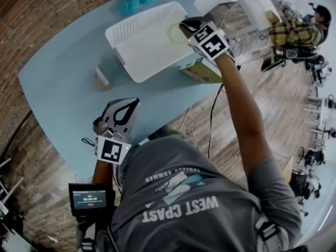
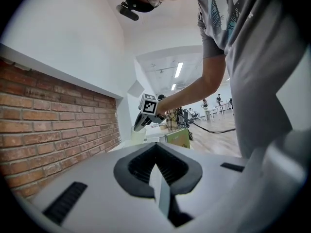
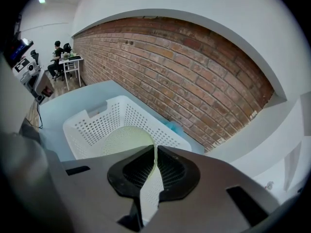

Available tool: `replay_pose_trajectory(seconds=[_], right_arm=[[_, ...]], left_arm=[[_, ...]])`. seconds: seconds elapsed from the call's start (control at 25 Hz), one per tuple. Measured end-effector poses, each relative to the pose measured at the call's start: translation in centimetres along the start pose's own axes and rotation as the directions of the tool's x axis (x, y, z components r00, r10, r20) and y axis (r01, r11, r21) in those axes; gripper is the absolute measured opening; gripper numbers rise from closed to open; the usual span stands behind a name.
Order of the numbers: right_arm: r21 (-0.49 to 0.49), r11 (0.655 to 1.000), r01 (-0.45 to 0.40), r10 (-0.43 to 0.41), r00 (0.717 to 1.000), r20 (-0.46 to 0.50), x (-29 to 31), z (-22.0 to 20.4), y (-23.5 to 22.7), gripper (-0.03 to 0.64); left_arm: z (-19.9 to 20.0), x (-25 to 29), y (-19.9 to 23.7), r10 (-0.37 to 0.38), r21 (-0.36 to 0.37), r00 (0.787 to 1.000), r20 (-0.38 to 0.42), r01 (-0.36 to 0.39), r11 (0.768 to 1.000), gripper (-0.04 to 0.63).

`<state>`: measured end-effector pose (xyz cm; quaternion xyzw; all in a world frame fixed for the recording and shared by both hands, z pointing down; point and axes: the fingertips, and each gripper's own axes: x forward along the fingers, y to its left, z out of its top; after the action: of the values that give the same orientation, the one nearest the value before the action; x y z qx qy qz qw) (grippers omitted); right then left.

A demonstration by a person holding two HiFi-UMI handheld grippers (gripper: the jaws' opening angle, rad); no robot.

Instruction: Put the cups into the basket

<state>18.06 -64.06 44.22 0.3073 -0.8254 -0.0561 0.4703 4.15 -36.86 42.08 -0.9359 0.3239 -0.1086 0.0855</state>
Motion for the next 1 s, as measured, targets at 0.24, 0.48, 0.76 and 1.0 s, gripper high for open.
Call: replay_pose_trajectory(seconds=[0.24,0.48,0.76,1.0], right_arm=[[0.024,0.999,-0.027,0.028,0.999,-0.032,3.3,-0.8,-0.3,0.029],[0.057,0.997,-0.055,0.057,0.997,-0.051,5.7,-1.5,-0.3,0.029],[0.070,0.994,-0.088,0.092,0.993,-0.068,7.8,-1.9,0.1,0.029],[0.085,0.991,-0.101,0.108,0.990,-0.086,9.8,-2.5,0.1,0.029]], left_arm=[[-0.7,-0.3,0.3,0.017,-0.014,1.000,-0.014,-0.017,1.000,0.000],[-1.1,-0.5,0.8,0.028,-0.024,0.999,-0.030,-0.029,0.999,0.000],[-1.5,-0.6,1.3,0.043,-0.040,0.998,-0.046,-0.045,0.998,0.000],[-2.1,-0.7,1.2,0.047,-0.068,0.997,-0.069,-0.052,0.996,0.000]])
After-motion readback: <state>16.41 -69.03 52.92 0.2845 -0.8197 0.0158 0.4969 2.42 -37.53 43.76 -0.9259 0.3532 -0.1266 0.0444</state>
